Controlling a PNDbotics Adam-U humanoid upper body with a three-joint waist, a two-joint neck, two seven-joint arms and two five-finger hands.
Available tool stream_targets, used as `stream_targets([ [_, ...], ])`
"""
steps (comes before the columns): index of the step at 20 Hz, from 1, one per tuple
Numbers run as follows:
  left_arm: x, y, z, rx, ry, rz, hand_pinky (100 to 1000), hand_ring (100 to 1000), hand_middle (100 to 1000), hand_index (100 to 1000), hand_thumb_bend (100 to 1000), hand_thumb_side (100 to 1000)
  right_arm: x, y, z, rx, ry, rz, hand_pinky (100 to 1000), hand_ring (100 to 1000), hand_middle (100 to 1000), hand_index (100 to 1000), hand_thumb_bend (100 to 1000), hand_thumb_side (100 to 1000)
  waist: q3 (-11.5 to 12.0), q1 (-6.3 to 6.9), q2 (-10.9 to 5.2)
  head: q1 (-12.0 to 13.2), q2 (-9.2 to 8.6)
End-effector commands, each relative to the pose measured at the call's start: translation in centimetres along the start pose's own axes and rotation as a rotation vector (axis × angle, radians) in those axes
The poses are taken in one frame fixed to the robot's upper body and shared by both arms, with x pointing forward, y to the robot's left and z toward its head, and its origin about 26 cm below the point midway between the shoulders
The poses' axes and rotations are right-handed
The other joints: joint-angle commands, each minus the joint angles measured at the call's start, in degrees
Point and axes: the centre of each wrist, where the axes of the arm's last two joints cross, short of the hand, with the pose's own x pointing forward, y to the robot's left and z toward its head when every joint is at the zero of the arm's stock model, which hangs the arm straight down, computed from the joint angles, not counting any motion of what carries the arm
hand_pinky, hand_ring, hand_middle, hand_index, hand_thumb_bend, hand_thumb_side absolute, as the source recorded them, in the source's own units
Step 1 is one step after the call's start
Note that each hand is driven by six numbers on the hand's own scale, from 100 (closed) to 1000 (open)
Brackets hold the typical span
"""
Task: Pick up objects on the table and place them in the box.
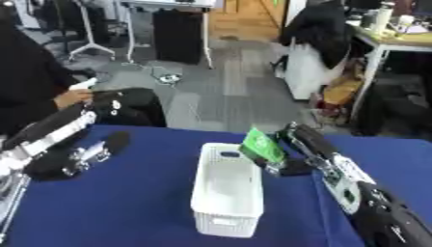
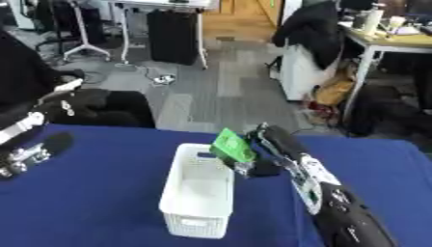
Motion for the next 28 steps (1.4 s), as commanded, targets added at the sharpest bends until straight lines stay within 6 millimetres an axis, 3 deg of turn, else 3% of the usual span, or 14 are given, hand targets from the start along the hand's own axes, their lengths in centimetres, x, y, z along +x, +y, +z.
stream_targets([
  [1,0.8,0.8,-0.5,0.007,-0.033,-0.019,852,967,1000,992,132,1000,0.5,-1.7,-1.2,-0.015,-0.043,0.011,100,100,100,354,495,789,0.18,0.14,-0.57,-0.68,-0.64],
  [16,1.4,0.8,-1.4,0.012,-0.067,-0.01,852,967,1000,992,134,1000,2.1,-1.2,-2.6,0.024,-0.13,0.023,100,100,100,356,500,795,1.68,-0.28,-0.71,-2.99,-3.76],
  [17,1.5,0.8,-1.4,0.011,-0.067,-0.01,852,967,1000,992,134,1000,2.1,-1.1,-2.6,0.025,-0.131,0.024,100,100,100,367,468,832,1.68,-0.28,-0.71,-2.91,-3.82],
  [18,1.5,0.8,-1.5,0.011,-0.068,-0.01,852,967,1000,992,134,1000,2.0,-1.1,-2.6,0.02,-0.134,0.023,100,152,100,439,506,915,1.68,-0.28,-0.71,-2.87,-3.85],
  [19,1.5,0.8,-1.4,0.01,-0.067,-0.01,852,967,1000,992,134,1000,2.0,-1.2,-2.5,0.016,-0.139,0.03,100,310,276,601,543,1000,1.66,-0.29,-0.71,-2.83,-3.85],
  [20,1.5,0.8,-1.4,0.01,-0.067,-0.011,852,967,1000,992,134,1000,2.0,-1.2,-2.5,0.027,-0.143,0.049,100,341,316,637,546,1000,1.64,-0.3,-0.7,-2.8,-3.85],
  [21,1.5,0.8,-1.4,0.01,-0.066,-0.011,852,967,1000,991,136,1000,1.8,-1.1,-2.3,0.074,-0.141,0.086,279,542,588,817,559,1000,1.62,-0.31,-0.7,-2.79,-3.81],
  [23,1.4,0.8,-1.4,0.008,-0.066,-0.011,852,967,1000,991,134,1000,1.8,-1.1,-2.3,0.149,-0.136,0.15,481,628,678,846,548,1000,1.56,-0.28,-0.7,-2.83,-3.8],
  [28,1.4,0.8,-1.3,0.006,-0.064,-0.012,852,967,1000,991,134,1000,1.7,-1.1,-2.1,0.181,-0.139,0.182,568,655,697,847,544,1000,1.4,-0.23,-0.7,-2.63,-3.73],
])
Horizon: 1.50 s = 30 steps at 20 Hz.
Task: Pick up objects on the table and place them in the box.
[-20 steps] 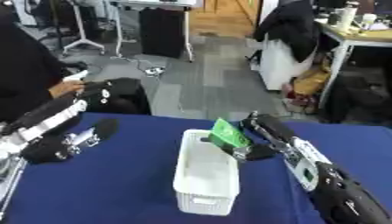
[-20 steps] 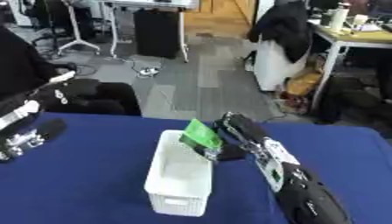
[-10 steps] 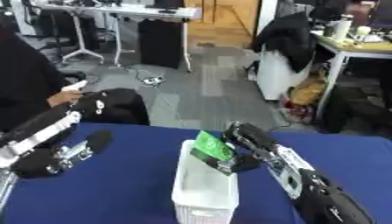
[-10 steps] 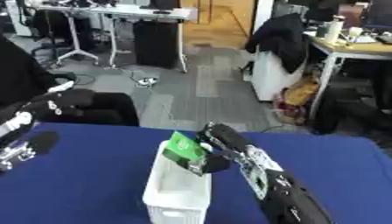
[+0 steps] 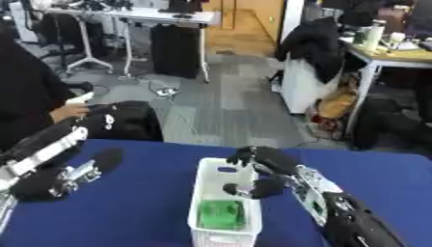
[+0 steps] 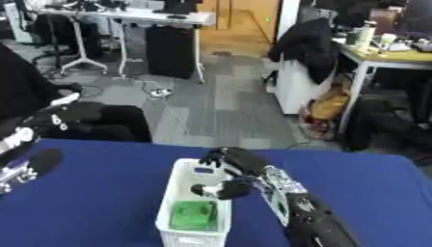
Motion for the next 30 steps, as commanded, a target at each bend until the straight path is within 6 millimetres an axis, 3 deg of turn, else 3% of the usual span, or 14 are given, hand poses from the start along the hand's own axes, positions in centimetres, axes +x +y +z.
stream_targets([
  [1,0.6,0.8,-0.3,0.007,-0.023,-0.021,853,967,1000,991,134,1000,-0.8,-1.6,0.4,-0.017,0.011,0.038,565,653,691,845,540,1000,-0.08,0.29,-0.72,-0.23,-0.63],
  [4,0.6,0.9,-0.2,0.008,-0.021,-0.022,852,968,1000,991,134,1000,-1.1,-1.3,1.3,-0.058,0.021,0.005,507,626,653,824,481,1000,-0.04,0.26,-0.72,-0.09,-0.88],
  [5,0.6,0.9,-0.2,0.01,-0.02,-0.023,852,968,1000,991,134,1000,-1.2,-1.1,1.9,-0.091,0.027,-0.026,446,595,596,785,409,1000,-0.06,0.24,-0.7,0.08,-1.08],
  [6,0.5,0.9,-0.2,0.012,-0.018,-0.024,852,968,1000,991,134,1000,-1.2,-1.0,2.5,-0.127,0.034,-0.06,460,602,607,792,436,1000,-0.08,0.23,-0.68,0.25,-1.22],
  [7,0.5,1.0,-0.1,0.016,-0.013,-0.025,852,968,1000,991,134,1000,-0.9,-0.8,3.1,-0.181,0.043,-0.122,288,505,456,700,358,1000,-0.21,0.3,-0.63,0.82,-1.46],
  [9,0.5,1.2,0.1,0.029,-0.003,-0.029,853,968,1000,991,135,1000,0.2,-0.8,4.2,-0.297,0.036,-0.279,154,407,350,634,301,1000,-0.45,0.45,-0.59,1.93,-1.99],
  [11,0.4,1.5,0.4,0.046,0.011,-0.034,853,968,1000,991,136,1000,1.7,-2.4,5.5,-0.4,-0.019,-0.41,118,373,325,614,300,1000,-0.85,0.63,-0.63,2.74,-2.56],
  [12,0.4,1.5,0.5,0.052,0.016,-0.036,853,968,1000,991,135,1000,2.6,-3.5,6.3,-0.446,-0.051,-0.457,121,378,311,618,100,606,-1.17,0.74,-0.66,3.05,-2.78],
  [13,0.4,1.6,0.6,0.055,0.019,-0.038,854,968,1000,991,135,1000,3.4,-4.8,7.1,-0.486,-0.079,-0.492,104,337,291,586,310,1000,-1.43,0.84,-0.71,3.14,-3.0],
  [16,0.3,1.6,1.0,0.059,0.033,-0.043,854,967,1000,991,135,1000,6.3,-8.9,9.8,-0.658,-0.179,-0.553,100,280,232,511,263,1000,-2.3,1.1,-0.98,2.21,-3.74],
  [17,0.2,1.7,1.1,0.059,0.036,-0.044,854,967,1000,990,135,1000,7.4,-10.1,10.5,-0.703,-0.218,-0.556,100,270,218,488,310,1000,-2.46,1.14,-1.06,1.46,-3.86],
  [19,0.2,1.6,1.0,0.056,0.032,-0.044,855,967,1000,990,135,1000,9.0,-11.9,11.9,-0.769,-0.266,-0.553,100,261,202,466,270,1000,-2.58,1.19,-1.15,-0.93,-4.12],
  [25,0.2,1.3,0.8,0.032,0.02,-0.042,854,967,1000,990,133,1000,12.1,-14.1,13.0,-0.828,-0.426,-0.569,100,250,196,454,448,1000,-2.71,1.19,-0.71,-18.19,-7.02],
  [30,0.0,1.3,1.0,0.023,0.024,-0.046,854,968,1000,990,132,1000,13.1,-13.9,12.3,-0.773,-0.573,-0.681,100,240,190,464,477,1000,-3.21,1.36,-0.32,-25.96,-7.72],
])
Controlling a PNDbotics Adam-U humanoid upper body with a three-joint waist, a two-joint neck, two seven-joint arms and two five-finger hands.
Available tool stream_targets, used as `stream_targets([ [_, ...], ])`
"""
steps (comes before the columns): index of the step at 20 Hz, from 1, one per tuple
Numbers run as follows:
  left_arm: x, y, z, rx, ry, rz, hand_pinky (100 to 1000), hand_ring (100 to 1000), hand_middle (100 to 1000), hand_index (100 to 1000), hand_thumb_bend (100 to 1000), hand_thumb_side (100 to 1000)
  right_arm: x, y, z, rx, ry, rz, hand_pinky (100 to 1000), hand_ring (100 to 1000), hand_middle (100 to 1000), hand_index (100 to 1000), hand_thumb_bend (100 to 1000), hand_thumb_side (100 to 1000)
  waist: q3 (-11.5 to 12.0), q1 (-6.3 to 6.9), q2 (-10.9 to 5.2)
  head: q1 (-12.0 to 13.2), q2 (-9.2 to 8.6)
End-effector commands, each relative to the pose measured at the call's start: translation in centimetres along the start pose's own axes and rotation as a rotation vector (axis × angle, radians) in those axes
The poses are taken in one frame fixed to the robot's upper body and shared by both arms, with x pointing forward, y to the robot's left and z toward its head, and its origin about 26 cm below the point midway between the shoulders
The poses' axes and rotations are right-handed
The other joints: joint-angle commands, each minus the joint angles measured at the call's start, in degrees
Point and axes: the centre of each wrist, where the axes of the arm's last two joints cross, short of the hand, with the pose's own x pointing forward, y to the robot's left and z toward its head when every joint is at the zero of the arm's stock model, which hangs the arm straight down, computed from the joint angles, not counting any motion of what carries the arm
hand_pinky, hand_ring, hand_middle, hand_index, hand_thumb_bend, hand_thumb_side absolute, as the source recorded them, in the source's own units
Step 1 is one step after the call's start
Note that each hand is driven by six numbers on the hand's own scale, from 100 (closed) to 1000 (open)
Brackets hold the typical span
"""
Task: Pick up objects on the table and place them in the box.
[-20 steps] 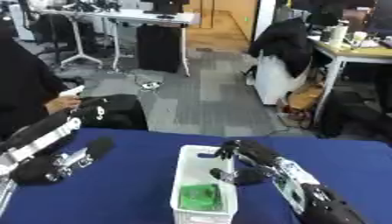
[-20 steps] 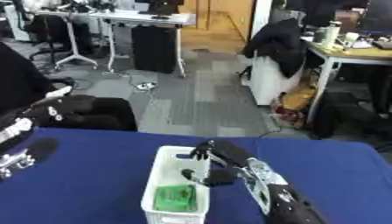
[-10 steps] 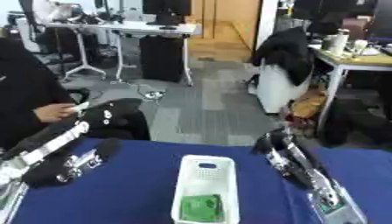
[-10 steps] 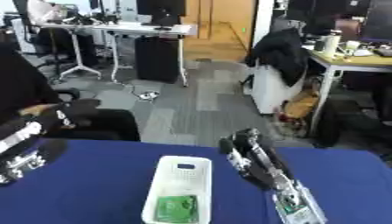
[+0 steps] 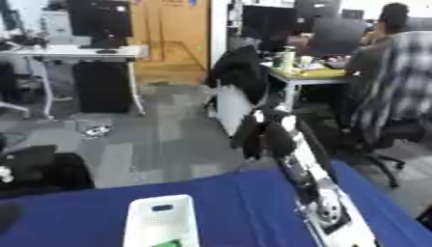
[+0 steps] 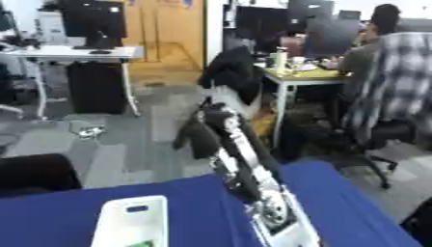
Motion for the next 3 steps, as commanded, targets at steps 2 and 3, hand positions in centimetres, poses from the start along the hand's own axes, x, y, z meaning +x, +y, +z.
stream_targets([
  [2,0.25,0.82,0.08,-0.012,-0.005,-0.035,854,968,1000,991,132,1000,0.75,0.2,-0.8,0.051,-0.057,-0.127,100,233,183,470,546,1000,-0.34,0.31,-0.3,-5.83,-1.69],
  [3,0.21,0.82,0.1,-0.014,-0.005,-0.036,854,968,1000,991,132,1000,0.73,0.25,-0.82,0.064,-0.056,-0.16,100,228,177,471,565,1000,-0.39,0.32,-0.28,-6.3,-1.83],
])
